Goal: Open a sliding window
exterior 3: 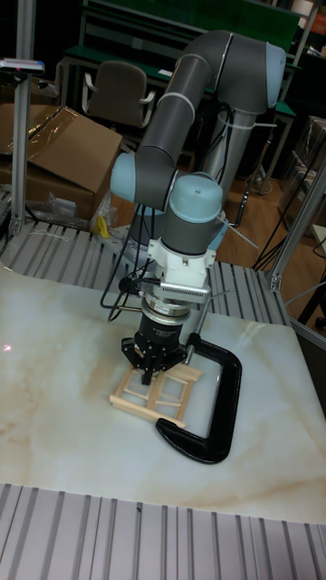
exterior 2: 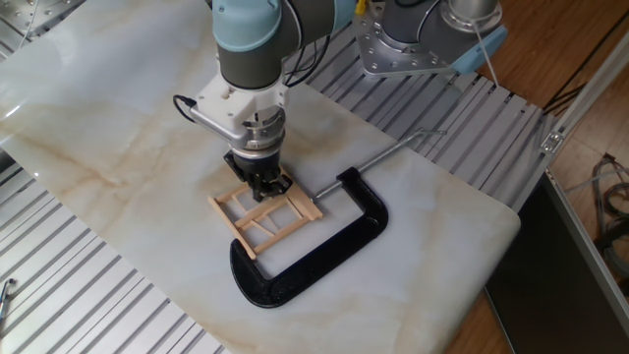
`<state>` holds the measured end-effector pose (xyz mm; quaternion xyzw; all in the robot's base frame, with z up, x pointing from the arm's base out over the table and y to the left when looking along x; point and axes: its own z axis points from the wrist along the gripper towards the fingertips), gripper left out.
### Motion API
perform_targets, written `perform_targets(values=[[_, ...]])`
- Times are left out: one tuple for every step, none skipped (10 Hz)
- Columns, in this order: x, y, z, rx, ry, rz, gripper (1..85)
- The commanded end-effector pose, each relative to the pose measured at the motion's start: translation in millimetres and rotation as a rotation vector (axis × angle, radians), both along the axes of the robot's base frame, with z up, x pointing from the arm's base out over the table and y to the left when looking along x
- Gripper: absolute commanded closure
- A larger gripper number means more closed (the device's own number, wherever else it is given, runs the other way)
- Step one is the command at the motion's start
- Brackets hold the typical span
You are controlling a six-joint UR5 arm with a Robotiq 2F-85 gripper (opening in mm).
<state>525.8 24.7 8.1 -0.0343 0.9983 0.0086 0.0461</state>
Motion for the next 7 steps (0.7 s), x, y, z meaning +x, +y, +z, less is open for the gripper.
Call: perform_targets(values=[[-2.6,1.6,0.0,0.009,-0.002,-0.014,85.0],[-4.2,0.2,0.8,0.011,0.001,-0.013,85.0],[-7.1,-1.4,1.9,0.011,0.004,-0.011,85.0],[-8.5,-2.1,2.0,0.012,0.004,-0.010,85.0],[-9.4,-1.8,1.3,0.015,0.004,-0.007,85.0],[-10.2,1.2,0.3,0.011,0.001,-0.016,85.0],[-10.6,4.8,-1.3,0.010,-0.004,-0.020,85.0]])
